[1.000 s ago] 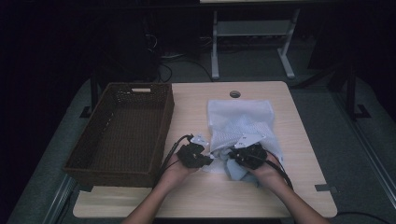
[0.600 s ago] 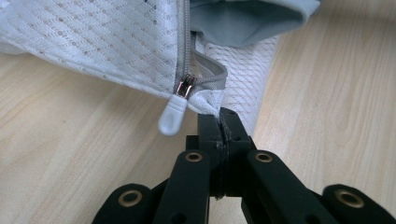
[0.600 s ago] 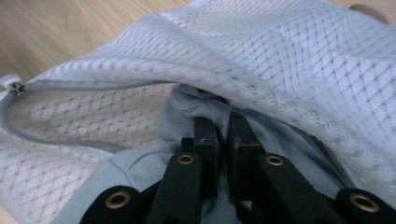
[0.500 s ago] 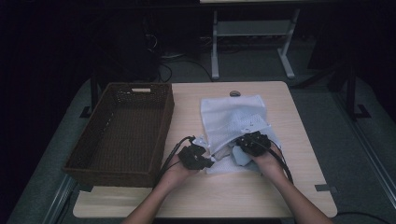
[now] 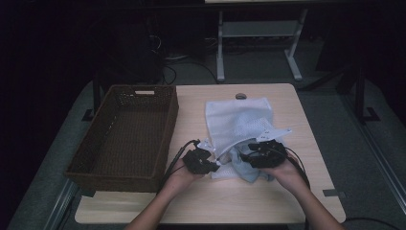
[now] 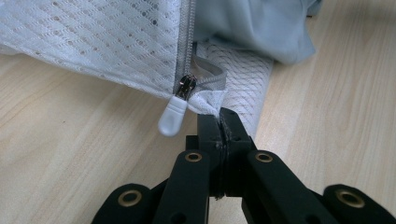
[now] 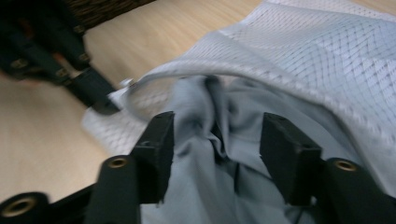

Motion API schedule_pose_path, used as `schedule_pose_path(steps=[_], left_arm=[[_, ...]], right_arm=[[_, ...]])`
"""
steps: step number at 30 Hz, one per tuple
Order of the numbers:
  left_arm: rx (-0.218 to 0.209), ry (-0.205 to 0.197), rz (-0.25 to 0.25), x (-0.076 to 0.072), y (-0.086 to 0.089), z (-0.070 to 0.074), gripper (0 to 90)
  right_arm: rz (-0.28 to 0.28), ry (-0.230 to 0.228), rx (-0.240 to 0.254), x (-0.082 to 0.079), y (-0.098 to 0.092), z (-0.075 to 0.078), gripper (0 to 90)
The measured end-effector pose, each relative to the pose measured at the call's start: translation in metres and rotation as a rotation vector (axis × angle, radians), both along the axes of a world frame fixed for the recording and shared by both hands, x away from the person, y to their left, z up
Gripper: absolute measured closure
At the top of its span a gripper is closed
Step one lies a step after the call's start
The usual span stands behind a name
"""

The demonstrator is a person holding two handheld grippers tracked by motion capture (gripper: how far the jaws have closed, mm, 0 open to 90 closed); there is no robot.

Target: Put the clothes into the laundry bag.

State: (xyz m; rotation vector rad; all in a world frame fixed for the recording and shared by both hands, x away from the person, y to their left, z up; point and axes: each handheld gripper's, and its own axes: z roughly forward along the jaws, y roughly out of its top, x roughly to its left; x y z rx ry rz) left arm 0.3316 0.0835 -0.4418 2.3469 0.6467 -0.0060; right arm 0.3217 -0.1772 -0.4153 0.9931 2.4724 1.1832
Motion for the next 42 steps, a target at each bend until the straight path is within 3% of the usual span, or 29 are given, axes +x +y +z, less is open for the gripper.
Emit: schedule_pose_path(steps=[7,11,15,18,21,24,26,30,31,34,39,42], left_arm=[[0.007,0.002,-0.008,0.001,0.000,-0.001,88.9],[0.006,0.003,-0.005,0.001,0.000,-0.001,88.9],[0.011,0.002,-0.010,0.001,0.000,-0.001,88.9],[0.009,0.003,-0.005,0.000,-0.001,-0.001,88.9],[0.010,0.001,-0.007,0.000,-0.001,-0.001,88.9],[0.011,0.000,-0.008,0.000,-0.001,-0.001,88.9],[0.015,-0.001,-0.011,0.000,-0.001,-0.001,88.9],[0.017,-0.003,-0.013,0.000,-0.002,-0.001,88.9],[0.017,-0.005,-0.014,0.000,-0.003,-0.001,88.9],[0.019,-0.005,-0.017,-0.001,-0.004,-0.001,88.9],[0.018,-0.003,-0.019,-0.002,-0.005,-0.002,88.9],[0.023,0.000,-0.027,-0.002,-0.006,-0.002,89.0]], right_arm=[[0.008,0.003,-0.001,-0.032,-0.017,0.004,35.5],[0.015,0.042,-0.055,-0.048,-0.023,-0.011,33.0],[0.018,0.072,-0.085,-0.052,-0.020,-0.025,32.9],[0.010,0.075,-0.140,-0.047,-0.012,-0.038,34.4],[0.005,0.071,-0.184,-0.043,-0.007,-0.047,42.7],[-0.010,0.024,-0.211,-0.042,-0.006,-0.047,68.5],[-0.014,0.037,-0.180,-0.040,-0.008,-0.046,79.6],[0.002,0.021,-0.136,-0.039,-0.004,-0.037,81.8],[0.004,-0.002,-0.112,-0.036,0.001,-0.030,82.0],[0.007,-0.010,-0.098,-0.030,0.009,-0.025,82.0],[0.000,-0.022,-0.114,-0.011,0.029,-0.027,82.4],[-0.046,-0.026,-0.124,0.010,0.034,-0.031,82.9]])
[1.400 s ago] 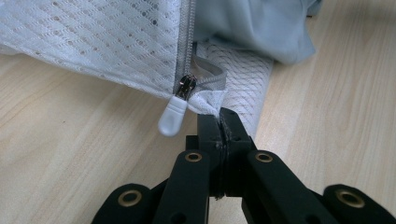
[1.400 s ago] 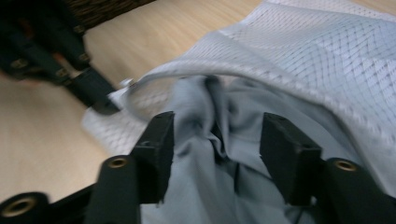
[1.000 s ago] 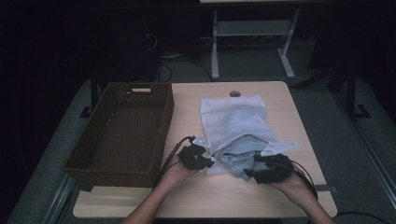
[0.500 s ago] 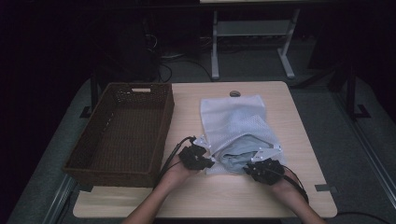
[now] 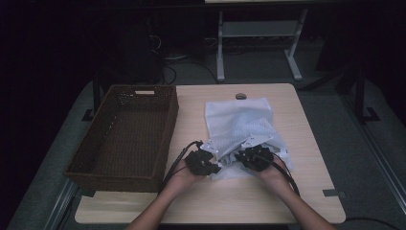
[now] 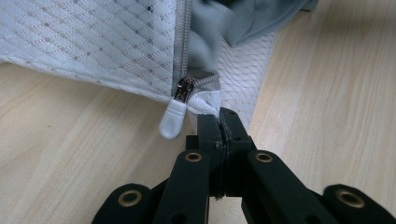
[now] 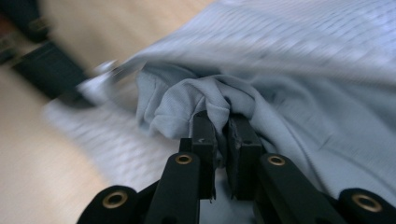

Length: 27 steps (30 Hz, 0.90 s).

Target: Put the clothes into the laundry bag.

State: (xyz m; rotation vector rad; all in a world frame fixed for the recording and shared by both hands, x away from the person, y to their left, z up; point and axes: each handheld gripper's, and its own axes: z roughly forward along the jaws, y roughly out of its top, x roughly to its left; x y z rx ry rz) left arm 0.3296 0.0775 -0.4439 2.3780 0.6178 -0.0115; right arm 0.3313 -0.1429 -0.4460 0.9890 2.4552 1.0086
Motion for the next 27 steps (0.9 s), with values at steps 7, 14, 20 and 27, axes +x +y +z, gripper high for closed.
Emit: schedule_pose_path(steps=[7,14,20,27], left_arm=[[-0.001,0.004,0.008,0.001,0.004,0.001,89.1],[-0.002,0.004,0.016,0.002,0.005,0.001,89.0],[-0.001,0.006,0.022,0.003,0.007,0.000,88.8],[0.000,0.004,0.026,0.003,0.006,0.000,88.8]], right_arm=[[-0.076,-0.056,-0.002,0.028,0.002,-0.004,83.1],[-0.106,-0.052,0.034,0.043,-0.004,-0.008,81.0],[-0.039,0.009,0.072,0.026,-0.011,0.002,59.8],[0.010,0.035,0.085,-0.009,-0.039,0.021,46.3]])
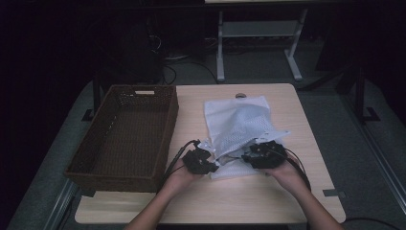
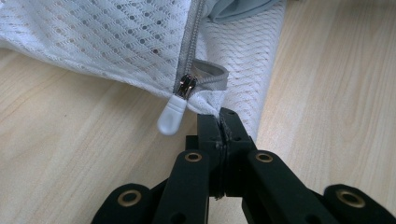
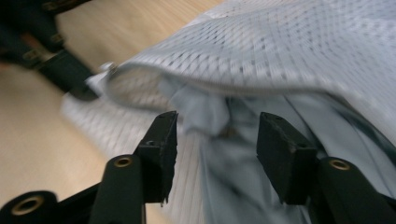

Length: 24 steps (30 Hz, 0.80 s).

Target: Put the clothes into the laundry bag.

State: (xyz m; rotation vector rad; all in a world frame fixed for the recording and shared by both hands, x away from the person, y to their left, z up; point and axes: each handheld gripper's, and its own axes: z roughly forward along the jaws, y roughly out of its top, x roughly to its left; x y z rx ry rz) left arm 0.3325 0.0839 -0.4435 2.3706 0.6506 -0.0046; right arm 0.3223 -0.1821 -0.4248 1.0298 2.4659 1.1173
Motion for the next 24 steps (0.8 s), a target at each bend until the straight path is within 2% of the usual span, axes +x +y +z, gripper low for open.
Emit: schedule_pose_path(steps=[3,7,12,14,15,16,18,20,21,24], left_arm=[[0.004,-0.002,-0.002,0.000,0.000,0.000,88.7],[0.008,-0.003,-0.004,0.000,-0.001,-0.001,88.7],[0.016,-0.004,-0.009,0.000,-0.002,-0.001,88.7],[0.015,-0.005,-0.008,0.000,-0.002,-0.001,88.7],[0.014,-0.005,-0.008,0.000,-0.002,-0.001,88.7],[0.014,-0.005,-0.008,0.000,-0.002,-0.001,88.7],[0.013,-0.005,-0.009,0.000,-0.002,-0.001,88.7],[0.014,-0.005,-0.010,0.000,-0.002,-0.001,88.7],[0.013,-0.006,-0.010,0.000,-0.002,-0.001,88.7],[0.013,-0.007,-0.014,0.000,-0.003,-0.001,88.7]], right_arm=[[-0.023,-0.002,-0.008,-0.014,-0.019,0.001,42.7],[-0.062,0.027,-0.044,-0.027,-0.046,-0.012,40.2],[-0.084,0.083,-0.089,-0.028,-0.059,-0.028,40.4],[-0.079,0.109,-0.099,-0.024,-0.056,-0.032,48.3],[-0.079,0.109,-0.099,-0.024,-0.056,-0.032,48.3],[-0.077,0.109,-0.109,-0.022,-0.055,-0.034,53.6],[-0.074,0.104,-0.114,-0.021,-0.055,-0.034,70.6],[-0.070,0.096,-0.093,-0.020,-0.055,-0.032,80.6],[-0.066,0.092,-0.072,-0.019,-0.053,-0.029,83.2],[-0.050,0.072,-0.054,-0.018,-0.049,-0.025,83.6]])
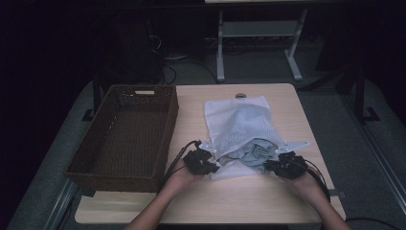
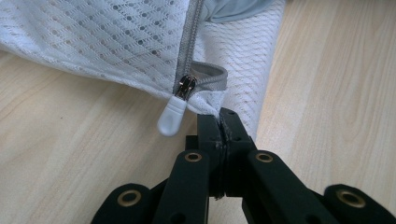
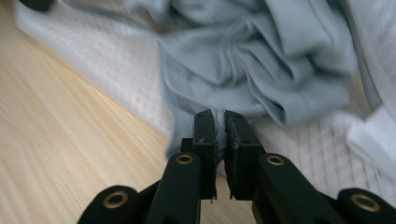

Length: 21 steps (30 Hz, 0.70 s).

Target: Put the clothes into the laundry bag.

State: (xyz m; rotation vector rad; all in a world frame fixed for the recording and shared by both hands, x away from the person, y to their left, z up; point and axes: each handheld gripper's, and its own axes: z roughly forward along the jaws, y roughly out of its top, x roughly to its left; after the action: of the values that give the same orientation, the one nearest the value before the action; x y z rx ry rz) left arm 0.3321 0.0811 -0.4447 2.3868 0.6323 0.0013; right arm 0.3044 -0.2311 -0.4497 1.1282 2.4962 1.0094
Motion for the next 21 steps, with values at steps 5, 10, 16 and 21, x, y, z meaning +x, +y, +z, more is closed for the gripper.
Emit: schedule_pose_path(steps=[5,10,16,21], left_arm=[[0.004,0.006,-0.008,-0.001,-0.003,-0.001,88.7],[0.007,0.009,-0.017,-0.001,-0.004,-0.002,88.7],[0.009,0.015,-0.024,-0.001,-0.004,-0.003,88.8],[0.010,0.019,-0.027,-0.001,-0.004,-0.003,88.9]], right_arm=[[0.023,-0.055,0.035,0.010,0.018,0.010,83.7],[0.044,-0.075,0.013,0.024,0.042,0.008,83.7],[0.012,-0.080,-0.029,0.044,0.058,0.001,84.1],[-0.047,-0.083,-0.035,0.061,0.064,-0.003,84.3]])
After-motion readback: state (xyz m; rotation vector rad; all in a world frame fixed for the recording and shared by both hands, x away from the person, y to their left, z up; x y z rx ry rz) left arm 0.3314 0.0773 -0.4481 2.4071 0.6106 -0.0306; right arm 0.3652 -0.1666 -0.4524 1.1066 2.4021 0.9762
